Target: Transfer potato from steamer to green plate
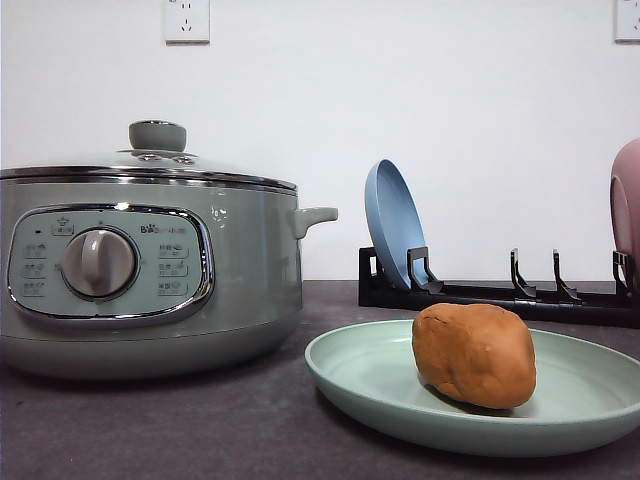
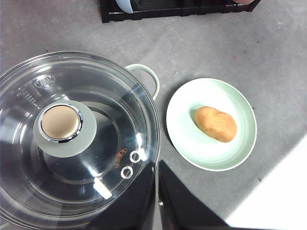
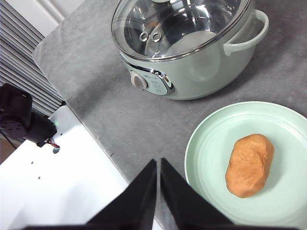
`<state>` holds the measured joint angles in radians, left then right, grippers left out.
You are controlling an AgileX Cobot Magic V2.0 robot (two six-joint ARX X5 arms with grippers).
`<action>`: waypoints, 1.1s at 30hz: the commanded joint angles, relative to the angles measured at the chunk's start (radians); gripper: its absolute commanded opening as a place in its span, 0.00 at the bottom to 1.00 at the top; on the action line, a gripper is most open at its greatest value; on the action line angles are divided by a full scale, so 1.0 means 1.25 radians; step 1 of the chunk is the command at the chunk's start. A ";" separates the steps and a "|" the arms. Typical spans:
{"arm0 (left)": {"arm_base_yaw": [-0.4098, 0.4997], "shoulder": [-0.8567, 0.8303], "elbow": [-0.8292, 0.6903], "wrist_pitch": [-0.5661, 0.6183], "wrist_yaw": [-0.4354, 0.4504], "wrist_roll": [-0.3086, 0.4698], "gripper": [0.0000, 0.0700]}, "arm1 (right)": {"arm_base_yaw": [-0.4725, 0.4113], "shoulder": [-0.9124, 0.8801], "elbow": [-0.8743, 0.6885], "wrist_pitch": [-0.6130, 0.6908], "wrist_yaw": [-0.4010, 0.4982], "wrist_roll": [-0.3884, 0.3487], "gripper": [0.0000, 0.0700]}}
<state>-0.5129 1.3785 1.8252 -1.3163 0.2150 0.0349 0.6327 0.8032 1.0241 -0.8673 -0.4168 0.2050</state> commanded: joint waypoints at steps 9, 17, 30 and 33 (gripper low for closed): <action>0.016 -0.013 0.022 0.021 -0.019 0.036 0.00 | 0.005 0.003 0.013 0.008 -0.001 -0.009 0.00; 0.182 -0.168 -0.018 0.235 -0.024 0.063 0.00 | 0.005 0.004 0.013 0.008 -0.001 -0.009 0.00; 0.487 -0.560 -0.562 0.733 -0.036 0.136 0.00 | 0.005 0.003 0.013 0.008 -0.001 -0.009 0.00; 0.524 -0.638 -0.714 0.836 -0.059 0.136 0.00 | 0.005 0.003 0.013 0.008 -0.001 -0.009 0.00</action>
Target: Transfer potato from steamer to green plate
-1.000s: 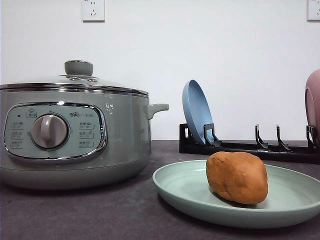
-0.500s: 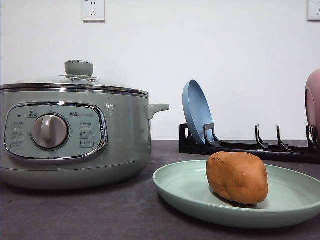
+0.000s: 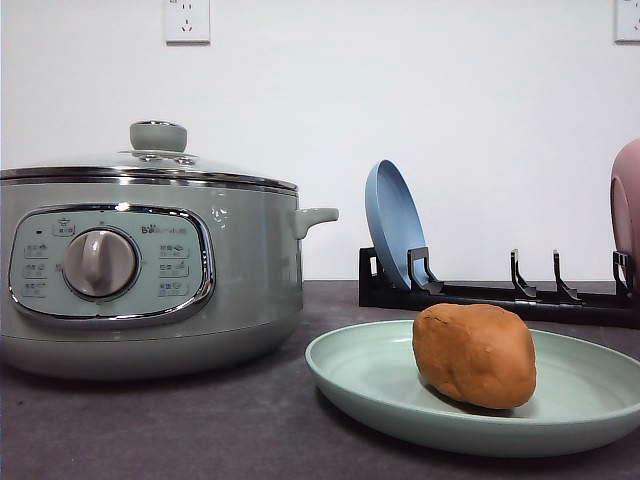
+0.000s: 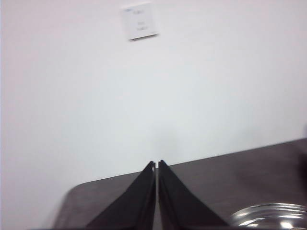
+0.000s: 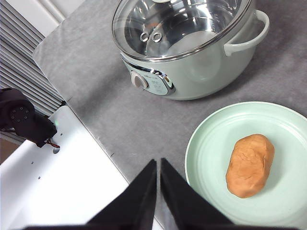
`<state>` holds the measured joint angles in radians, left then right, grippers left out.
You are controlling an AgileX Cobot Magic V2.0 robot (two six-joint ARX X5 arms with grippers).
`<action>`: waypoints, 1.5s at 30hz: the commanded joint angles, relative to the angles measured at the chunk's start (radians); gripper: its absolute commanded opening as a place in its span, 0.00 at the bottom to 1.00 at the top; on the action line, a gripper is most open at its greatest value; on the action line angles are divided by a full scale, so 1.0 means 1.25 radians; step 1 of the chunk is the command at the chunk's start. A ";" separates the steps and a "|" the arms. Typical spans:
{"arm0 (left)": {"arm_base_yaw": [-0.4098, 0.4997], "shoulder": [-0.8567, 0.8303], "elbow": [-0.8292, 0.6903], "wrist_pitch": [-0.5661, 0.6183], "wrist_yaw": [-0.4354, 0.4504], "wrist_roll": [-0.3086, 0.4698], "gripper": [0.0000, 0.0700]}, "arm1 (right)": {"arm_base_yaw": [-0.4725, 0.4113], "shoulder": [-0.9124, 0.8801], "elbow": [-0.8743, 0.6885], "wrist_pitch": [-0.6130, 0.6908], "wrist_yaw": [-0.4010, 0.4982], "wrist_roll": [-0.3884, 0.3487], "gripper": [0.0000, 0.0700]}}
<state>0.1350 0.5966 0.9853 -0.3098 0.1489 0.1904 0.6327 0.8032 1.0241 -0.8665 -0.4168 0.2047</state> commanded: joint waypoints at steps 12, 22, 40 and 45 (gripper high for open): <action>0.041 -0.270 -0.506 0.195 -0.099 0.005 0.00 | 0.005 0.003 0.013 0.008 -0.001 -0.008 0.00; 0.041 -0.403 -0.719 0.195 -0.105 0.002 0.00 | 0.005 0.003 0.013 0.008 -0.001 -0.008 0.00; 0.038 -0.475 -0.779 0.095 -0.106 -0.001 0.00 | 0.005 0.003 0.013 0.010 -0.001 -0.008 0.00; 0.038 -0.475 -0.779 0.097 -0.105 -0.001 0.00 | 0.005 0.003 0.013 0.010 -0.001 -0.008 0.00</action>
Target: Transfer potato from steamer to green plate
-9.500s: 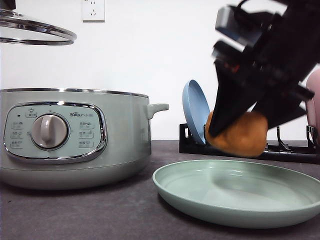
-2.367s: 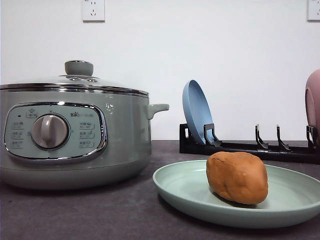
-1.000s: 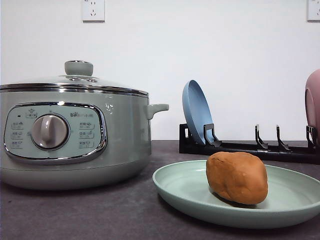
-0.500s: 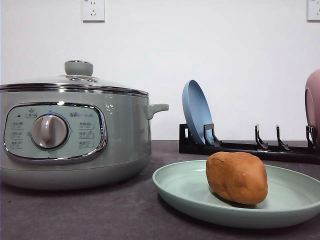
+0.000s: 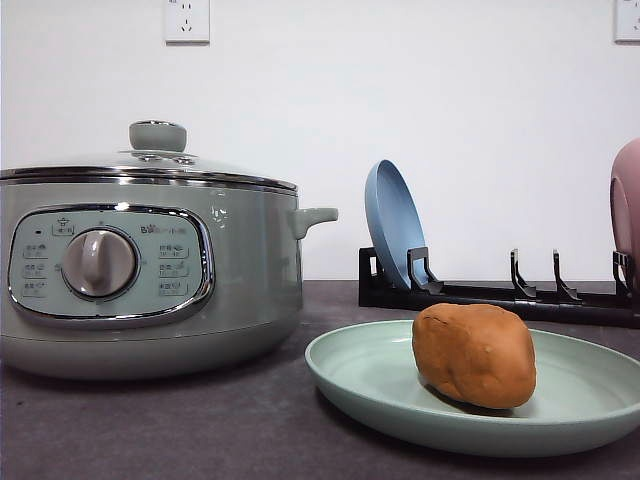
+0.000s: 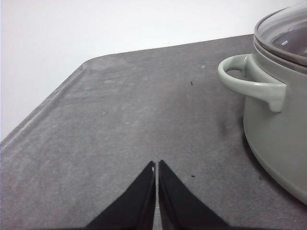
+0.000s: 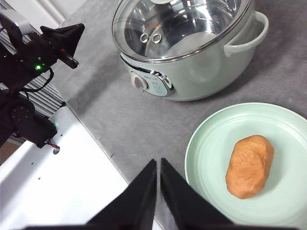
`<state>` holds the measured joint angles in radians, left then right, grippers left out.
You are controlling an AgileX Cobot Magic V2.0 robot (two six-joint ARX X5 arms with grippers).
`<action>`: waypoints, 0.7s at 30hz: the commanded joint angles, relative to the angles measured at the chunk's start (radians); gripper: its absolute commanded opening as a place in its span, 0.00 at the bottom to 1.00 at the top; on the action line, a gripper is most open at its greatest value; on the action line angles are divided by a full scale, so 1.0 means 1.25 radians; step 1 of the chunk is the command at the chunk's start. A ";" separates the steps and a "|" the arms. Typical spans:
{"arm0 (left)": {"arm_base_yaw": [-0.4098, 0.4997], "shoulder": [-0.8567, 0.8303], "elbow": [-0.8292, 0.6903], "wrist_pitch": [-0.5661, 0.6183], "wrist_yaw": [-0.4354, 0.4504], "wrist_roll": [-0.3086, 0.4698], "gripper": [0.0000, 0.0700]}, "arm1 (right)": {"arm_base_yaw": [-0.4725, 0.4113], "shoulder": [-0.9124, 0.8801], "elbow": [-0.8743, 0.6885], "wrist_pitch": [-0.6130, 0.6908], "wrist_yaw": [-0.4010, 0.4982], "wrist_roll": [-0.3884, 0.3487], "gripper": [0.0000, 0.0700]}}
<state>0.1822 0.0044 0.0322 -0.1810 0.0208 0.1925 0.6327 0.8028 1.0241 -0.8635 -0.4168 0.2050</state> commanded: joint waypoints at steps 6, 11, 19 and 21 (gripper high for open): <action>0.001 -0.001 -0.016 -0.006 -0.002 -0.002 0.00 | 0.005 0.004 0.013 0.008 -0.001 -0.009 0.00; 0.001 -0.001 -0.016 -0.006 -0.003 -0.002 0.00 | 0.005 0.004 0.013 0.008 -0.001 -0.009 0.00; 0.001 -0.001 -0.016 -0.006 -0.003 -0.002 0.00 | 0.005 0.004 0.013 0.008 -0.001 -0.009 0.00; 0.001 -0.001 -0.016 -0.006 -0.002 -0.002 0.00 | 0.005 0.004 0.013 0.008 -0.001 -0.009 0.00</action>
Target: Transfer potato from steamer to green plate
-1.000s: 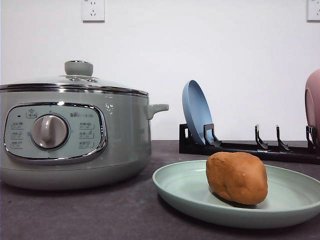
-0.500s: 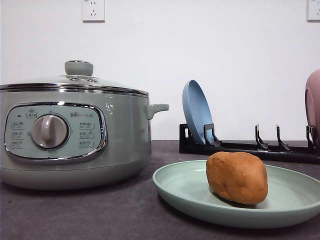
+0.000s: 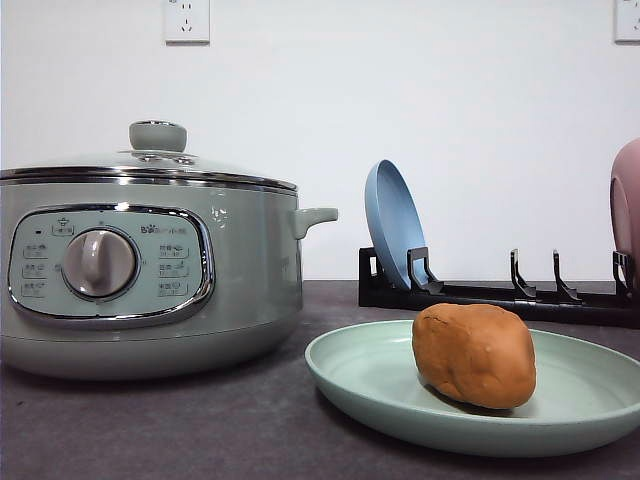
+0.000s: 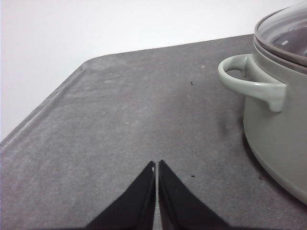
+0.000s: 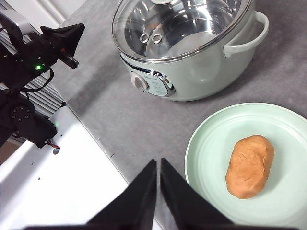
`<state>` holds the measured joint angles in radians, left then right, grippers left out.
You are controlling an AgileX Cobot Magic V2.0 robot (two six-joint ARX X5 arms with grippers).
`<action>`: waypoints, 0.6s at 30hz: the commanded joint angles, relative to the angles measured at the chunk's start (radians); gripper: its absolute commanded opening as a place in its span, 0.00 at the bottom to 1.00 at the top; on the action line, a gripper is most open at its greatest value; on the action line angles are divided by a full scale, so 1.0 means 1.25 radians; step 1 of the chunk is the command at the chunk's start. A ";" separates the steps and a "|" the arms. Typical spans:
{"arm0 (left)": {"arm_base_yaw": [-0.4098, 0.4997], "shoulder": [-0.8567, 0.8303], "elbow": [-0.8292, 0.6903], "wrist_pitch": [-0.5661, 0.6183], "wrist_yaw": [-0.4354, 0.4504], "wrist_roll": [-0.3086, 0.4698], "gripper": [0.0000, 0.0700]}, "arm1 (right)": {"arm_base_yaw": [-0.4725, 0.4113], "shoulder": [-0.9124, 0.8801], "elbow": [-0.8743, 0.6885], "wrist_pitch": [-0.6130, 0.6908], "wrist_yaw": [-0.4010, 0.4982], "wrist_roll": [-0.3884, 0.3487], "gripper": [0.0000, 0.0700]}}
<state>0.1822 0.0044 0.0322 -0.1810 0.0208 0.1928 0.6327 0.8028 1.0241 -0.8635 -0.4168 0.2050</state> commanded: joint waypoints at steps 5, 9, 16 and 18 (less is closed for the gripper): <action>0.001 -0.001 -0.016 -0.006 -0.003 -0.002 0.00 | -0.013 -0.023 0.013 0.023 0.017 -0.064 0.00; 0.001 -0.001 -0.016 -0.006 -0.002 -0.002 0.00 | -0.089 -0.077 -0.001 0.119 0.020 -0.135 0.00; 0.001 -0.001 -0.016 -0.006 -0.002 -0.002 0.00 | -0.321 -0.228 -0.132 0.308 0.021 -0.176 0.00; 0.001 -0.001 -0.016 -0.006 -0.003 -0.002 0.00 | -0.378 -0.267 -0.182 0.358 0.021 -0.192 0.00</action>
<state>0.1822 0.0044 0.0322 -0.1810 0.0208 0.1928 0.1791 0.4735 0.8071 -0.4344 -0.3904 -0.0015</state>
